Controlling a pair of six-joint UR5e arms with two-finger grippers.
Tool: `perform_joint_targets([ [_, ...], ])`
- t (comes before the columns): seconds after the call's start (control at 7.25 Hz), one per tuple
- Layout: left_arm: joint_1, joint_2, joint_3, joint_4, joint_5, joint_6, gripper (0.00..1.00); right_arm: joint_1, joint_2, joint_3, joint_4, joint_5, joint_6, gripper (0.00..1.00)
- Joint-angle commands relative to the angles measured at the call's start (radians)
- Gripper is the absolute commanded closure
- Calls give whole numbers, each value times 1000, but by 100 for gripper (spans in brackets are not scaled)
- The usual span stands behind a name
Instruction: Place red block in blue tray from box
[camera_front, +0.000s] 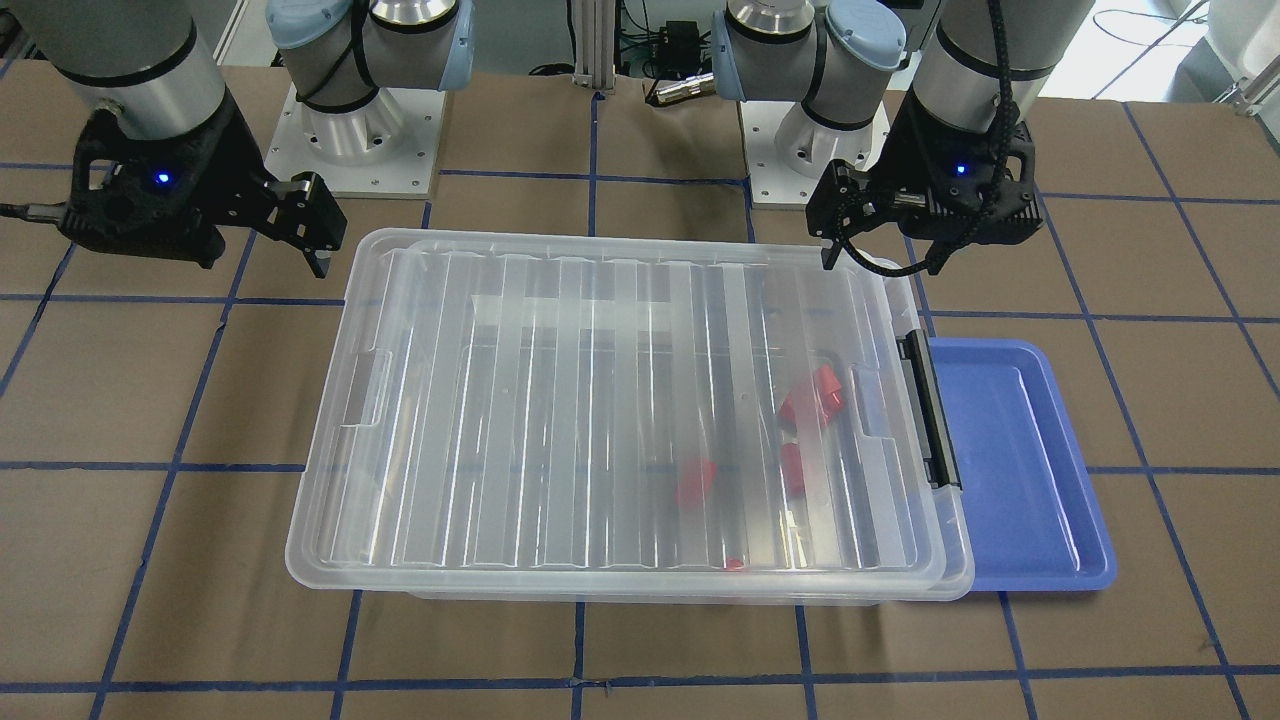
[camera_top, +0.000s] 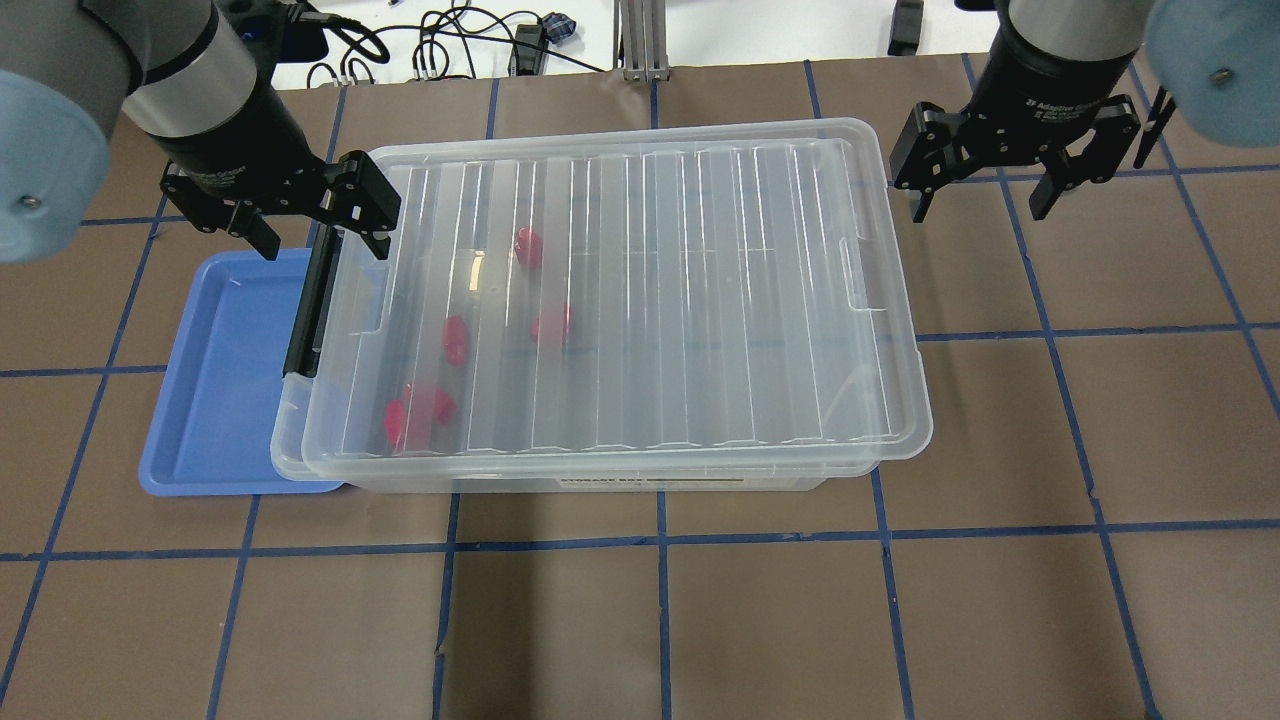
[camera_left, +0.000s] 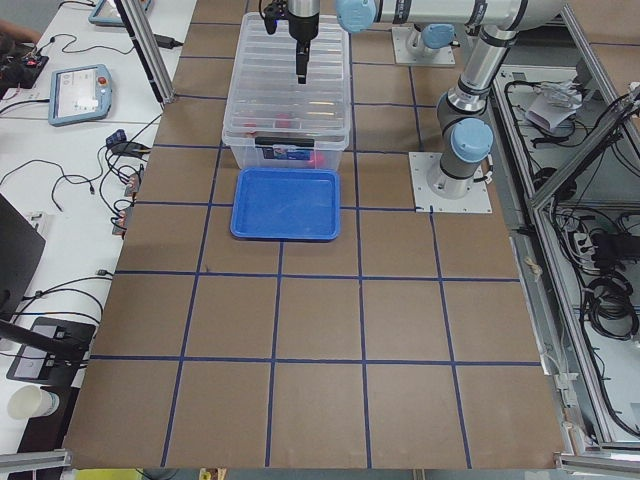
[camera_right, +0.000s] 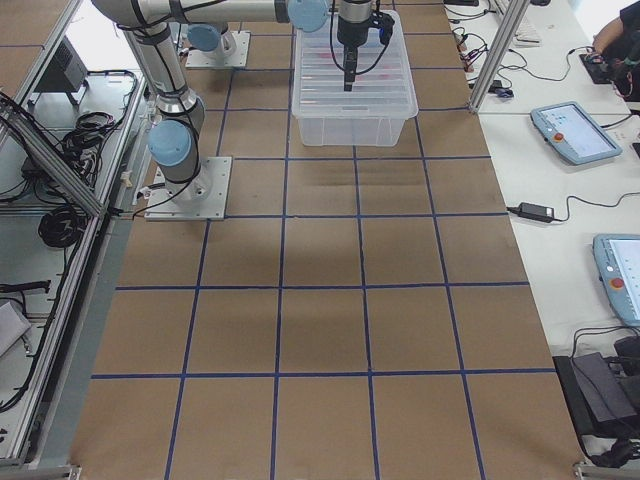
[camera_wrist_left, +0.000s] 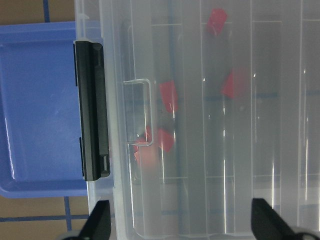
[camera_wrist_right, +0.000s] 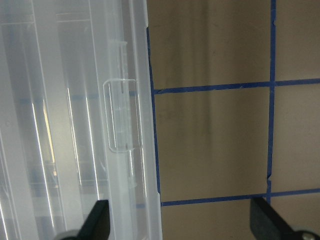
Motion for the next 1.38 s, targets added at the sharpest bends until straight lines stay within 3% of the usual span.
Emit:
perform_joint_targets([
  [0.0, 1, -3, 13, 2, -1, 1, 0, 1, -6, 147, -84, -2, -13, 0],
  [0.28, 1, 5, 4, 2, -2, 1, 0, 1, 2, 287, -290, -2, -14, 0],
  [0.41, 1, 0, 6, 2, -8, -2, 0, 1, 5, 311, -346, -2, -8, 0],
  [1.24, 2, 2, 15, 2, -12, -2, 0, -3, 49, 309, -443, -2, -17, 0],
])
